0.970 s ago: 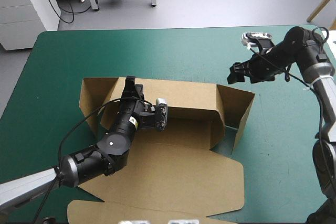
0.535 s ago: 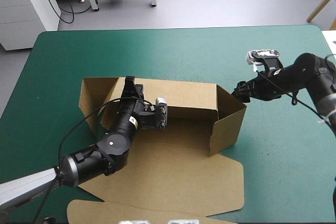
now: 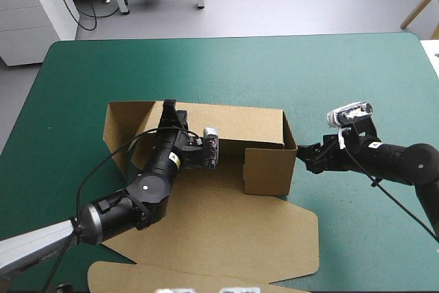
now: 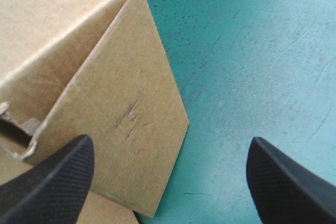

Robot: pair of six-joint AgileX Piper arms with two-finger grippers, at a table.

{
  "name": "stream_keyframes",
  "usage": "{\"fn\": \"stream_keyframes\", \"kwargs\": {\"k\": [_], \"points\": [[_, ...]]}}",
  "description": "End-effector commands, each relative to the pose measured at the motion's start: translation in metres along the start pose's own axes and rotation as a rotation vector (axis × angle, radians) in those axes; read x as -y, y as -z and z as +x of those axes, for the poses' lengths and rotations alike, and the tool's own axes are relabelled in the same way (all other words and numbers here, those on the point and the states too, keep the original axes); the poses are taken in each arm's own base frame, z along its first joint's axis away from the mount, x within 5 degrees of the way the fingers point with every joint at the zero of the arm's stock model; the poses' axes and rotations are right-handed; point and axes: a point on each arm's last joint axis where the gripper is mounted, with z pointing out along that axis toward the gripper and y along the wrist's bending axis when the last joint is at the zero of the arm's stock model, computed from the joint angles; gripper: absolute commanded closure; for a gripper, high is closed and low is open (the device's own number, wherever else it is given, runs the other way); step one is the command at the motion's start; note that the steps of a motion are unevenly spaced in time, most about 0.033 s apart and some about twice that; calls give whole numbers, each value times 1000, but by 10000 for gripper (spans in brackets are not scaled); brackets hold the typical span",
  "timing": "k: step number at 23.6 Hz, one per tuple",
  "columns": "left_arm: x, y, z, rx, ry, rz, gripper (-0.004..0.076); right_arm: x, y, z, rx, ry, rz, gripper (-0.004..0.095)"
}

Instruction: Fold the box

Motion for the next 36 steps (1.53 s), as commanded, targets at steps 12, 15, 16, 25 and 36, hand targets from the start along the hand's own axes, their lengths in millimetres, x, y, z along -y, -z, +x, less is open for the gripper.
{"fn": "stream_keyframes", "kwargs": {"k": [12, 15, 16, 25, 36], "points": [[10, 2, -6, 51, 60, 72, 734, -36, -4, -1, 109, 117, -103, 180], [10, 2, -6, 51, 60, 72, 734, -44, -16, -2, 113, 148, -101, 194], [10, 2, -6, 51, 60, 72, 734, -46, -22, -1, 97, 153, -109, 194], [10, 2, -6, 49, 65, 76, 734, -56, -49, 1, 77, 186, -87, 294], [10, 2, -6, 51, 67, 77, 734, -63, -59, 6, 35, 194, -110, 696]]}}
